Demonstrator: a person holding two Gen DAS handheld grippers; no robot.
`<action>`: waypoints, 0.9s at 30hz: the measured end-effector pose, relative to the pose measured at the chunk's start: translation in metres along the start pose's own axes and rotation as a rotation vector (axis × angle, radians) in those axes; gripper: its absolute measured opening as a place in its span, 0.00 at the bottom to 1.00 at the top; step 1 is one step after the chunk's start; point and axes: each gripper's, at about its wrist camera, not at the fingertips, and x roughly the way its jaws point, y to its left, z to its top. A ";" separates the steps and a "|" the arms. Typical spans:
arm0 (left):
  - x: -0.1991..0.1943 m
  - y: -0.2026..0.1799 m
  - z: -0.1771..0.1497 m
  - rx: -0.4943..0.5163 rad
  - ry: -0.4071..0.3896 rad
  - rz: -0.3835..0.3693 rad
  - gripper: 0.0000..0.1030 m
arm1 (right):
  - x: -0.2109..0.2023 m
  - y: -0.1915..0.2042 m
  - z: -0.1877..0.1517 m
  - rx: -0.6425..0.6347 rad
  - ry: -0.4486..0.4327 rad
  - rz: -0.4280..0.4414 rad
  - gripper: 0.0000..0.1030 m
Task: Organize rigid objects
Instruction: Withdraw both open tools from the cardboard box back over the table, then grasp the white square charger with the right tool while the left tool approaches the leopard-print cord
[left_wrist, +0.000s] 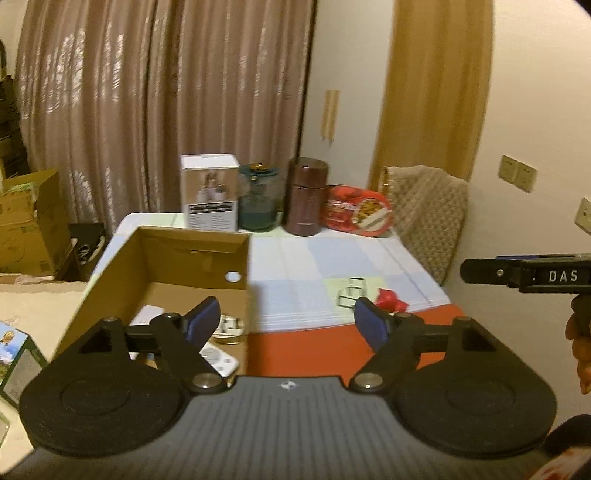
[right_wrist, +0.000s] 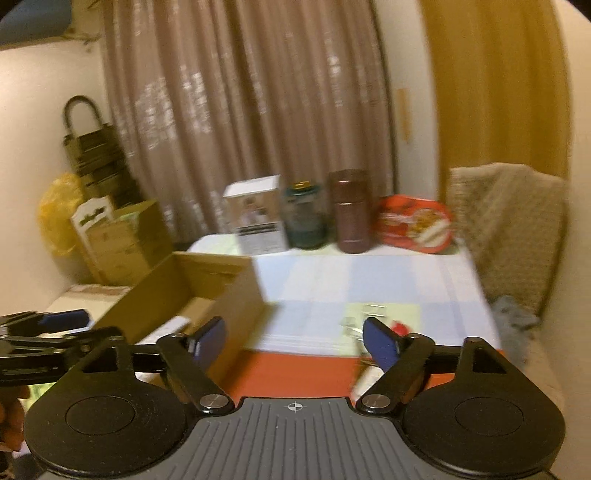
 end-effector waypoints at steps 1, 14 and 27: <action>0.000 -0.007 -0.002 0.004 -0.001 -0.007 0.80 | -0.006 -0.008 -0.003 0.007 -0.003 -0.018 0.78; 0.018 -0.053 -0.032 0.048 0.027 -0.047 0.86 | -0.036 -0.075 -0.065 0.095 0.049 -0.140 0.82; 0.088 -0.072 -0.063 0.066 0.102 -0.076 0.86 | 0.015 -0.105 -0.100 0.107 0.106 -0.140 0.82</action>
